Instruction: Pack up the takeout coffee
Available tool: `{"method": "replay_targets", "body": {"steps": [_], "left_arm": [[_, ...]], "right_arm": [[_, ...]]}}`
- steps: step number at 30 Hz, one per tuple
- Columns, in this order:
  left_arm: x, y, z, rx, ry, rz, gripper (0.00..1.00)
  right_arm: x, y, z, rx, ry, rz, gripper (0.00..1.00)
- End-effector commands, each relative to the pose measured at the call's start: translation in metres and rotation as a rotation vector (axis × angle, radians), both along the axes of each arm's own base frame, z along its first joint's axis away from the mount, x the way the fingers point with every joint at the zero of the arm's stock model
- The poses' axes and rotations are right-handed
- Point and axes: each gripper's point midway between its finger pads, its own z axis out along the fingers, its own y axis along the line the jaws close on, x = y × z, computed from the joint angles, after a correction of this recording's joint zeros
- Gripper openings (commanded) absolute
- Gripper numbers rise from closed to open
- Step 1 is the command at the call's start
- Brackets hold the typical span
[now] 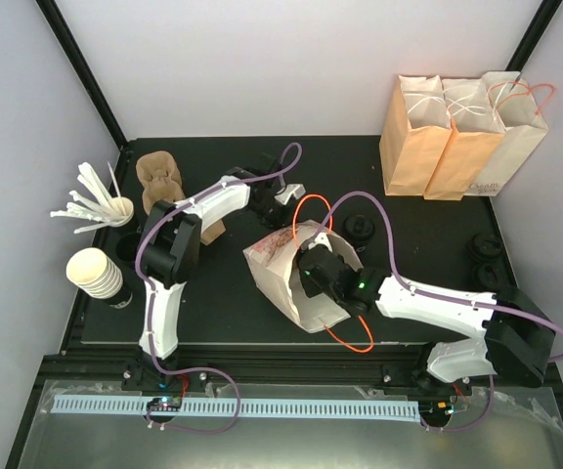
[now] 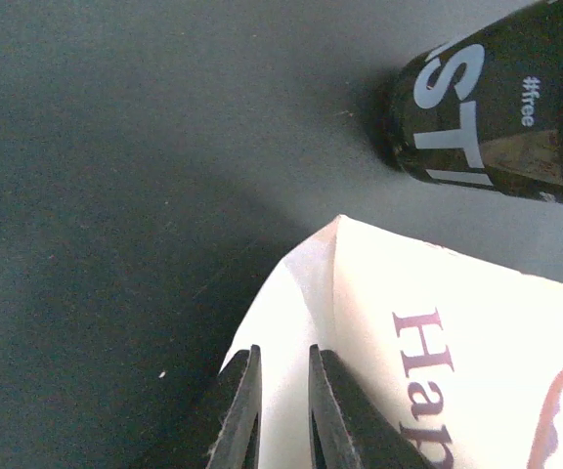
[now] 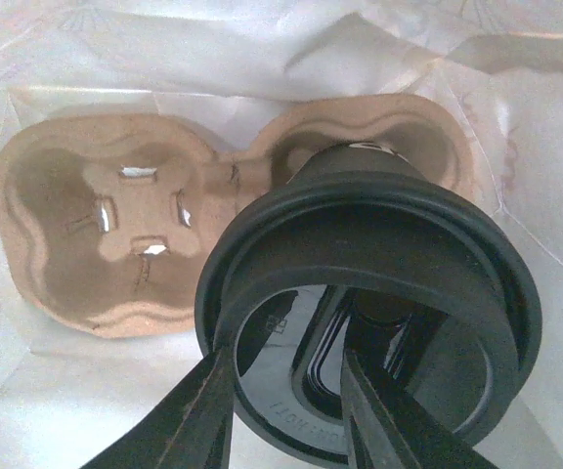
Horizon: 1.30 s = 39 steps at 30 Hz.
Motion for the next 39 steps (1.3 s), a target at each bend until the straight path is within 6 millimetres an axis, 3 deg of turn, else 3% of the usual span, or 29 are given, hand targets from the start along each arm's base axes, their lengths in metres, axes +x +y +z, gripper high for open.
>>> {"method": "replay_targets", "body": {"steps": [1, 8, 15, 18, 23, 28, 33, 36, 39], "left_arm": [[-0.055, -0.03, 0.035, -0.086, 0.043, -0.146, 0.17], [-0.068, -0.037, 0.033, -0.081, 0.04, -0.186, 0.17], [-0.069, -0.035, 0.026, -0.063, 0.047, -0.185, 0.16], [-0.069, -0.034, 0.024, -0.057, 0.048, -0.187, 0.16], [-0.069, -0.036, 0.02, -0.061, 0.053, -0.192, 0.15], [-0.07, -0.036, 0.019, -0.063, 0.055, -0.2, 0.14], [-0.061, -0.029, 0.025, -0.038, 0.026, -0.158, 0.21], [-0.048, -0.024, 0.037, -0.057, -0.003, -0.115, 0.36], [-0.033, -0.019, 0.052, -0.06, -0.048, -0.065, 0.59]], "right_arm": [[0.017, -0.013, 0.003, -0.026, -0.036, -0.073, 0.34], [0.02, -0.016, -0.023, -0.103, 0.011, -0.106, 0.34], [0.014, -0.046, -0.065, -0.11, 0.134, -0.202, 0.34], [0.009, -0.057, -0.073, -0.102, 0.158, -0.234, 0.33], [0.01, -0.067, -0.072, -0.1, 0.146, -0.265, 0.33], [0.013, -0.058, -0.073, -0.104, 0.171, -0.232, 0.33], [0.018, -0.051, -0.051, -0.075, 0.13, -0.193, 0.36], [0.022, -0.05, -0.031, -0.071, 0.09, -0.178, 0.39], [0.023, -0.049, -0.014, -0.071, 0.061, -0.159, 0.41]]}}
